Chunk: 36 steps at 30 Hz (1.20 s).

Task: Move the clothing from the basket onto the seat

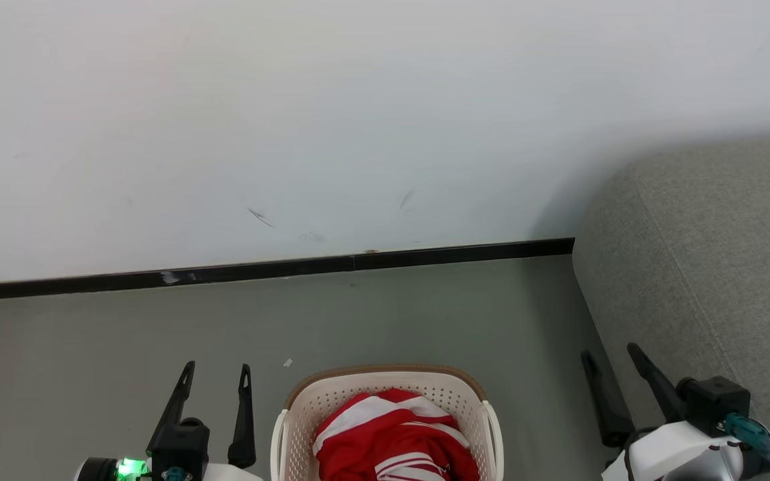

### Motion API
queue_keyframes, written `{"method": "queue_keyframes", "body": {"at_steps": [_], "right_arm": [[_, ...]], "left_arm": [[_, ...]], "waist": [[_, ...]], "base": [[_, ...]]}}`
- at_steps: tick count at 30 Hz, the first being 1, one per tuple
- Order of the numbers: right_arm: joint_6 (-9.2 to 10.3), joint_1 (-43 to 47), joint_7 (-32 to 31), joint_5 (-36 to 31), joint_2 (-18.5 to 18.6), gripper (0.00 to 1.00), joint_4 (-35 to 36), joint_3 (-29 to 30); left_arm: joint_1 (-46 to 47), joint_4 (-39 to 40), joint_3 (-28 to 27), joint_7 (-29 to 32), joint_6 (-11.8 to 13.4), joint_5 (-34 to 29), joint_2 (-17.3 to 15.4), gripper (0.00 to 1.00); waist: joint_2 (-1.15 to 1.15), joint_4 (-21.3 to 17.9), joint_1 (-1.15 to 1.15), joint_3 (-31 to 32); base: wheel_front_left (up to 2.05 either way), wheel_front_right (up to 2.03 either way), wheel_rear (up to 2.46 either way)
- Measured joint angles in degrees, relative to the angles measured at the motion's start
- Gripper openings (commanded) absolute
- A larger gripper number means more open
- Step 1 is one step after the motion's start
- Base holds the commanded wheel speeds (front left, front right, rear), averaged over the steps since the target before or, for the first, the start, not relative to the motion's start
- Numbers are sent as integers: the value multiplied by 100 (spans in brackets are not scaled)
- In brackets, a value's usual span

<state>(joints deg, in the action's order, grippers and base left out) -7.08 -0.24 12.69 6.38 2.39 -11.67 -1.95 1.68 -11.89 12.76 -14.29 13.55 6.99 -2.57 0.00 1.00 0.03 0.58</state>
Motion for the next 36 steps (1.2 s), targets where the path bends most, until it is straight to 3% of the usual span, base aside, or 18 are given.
{"method": "queue_keyframes", "body": {"at_steps": [36], "right_arm": [[0,-1,-1,172,0,100,90,-37]], "left_arm": [[54,-247,29,-1,41,43,-1,100]], "waist": [[0,9,-1,-180]], "base": [[0,0,0]]}}
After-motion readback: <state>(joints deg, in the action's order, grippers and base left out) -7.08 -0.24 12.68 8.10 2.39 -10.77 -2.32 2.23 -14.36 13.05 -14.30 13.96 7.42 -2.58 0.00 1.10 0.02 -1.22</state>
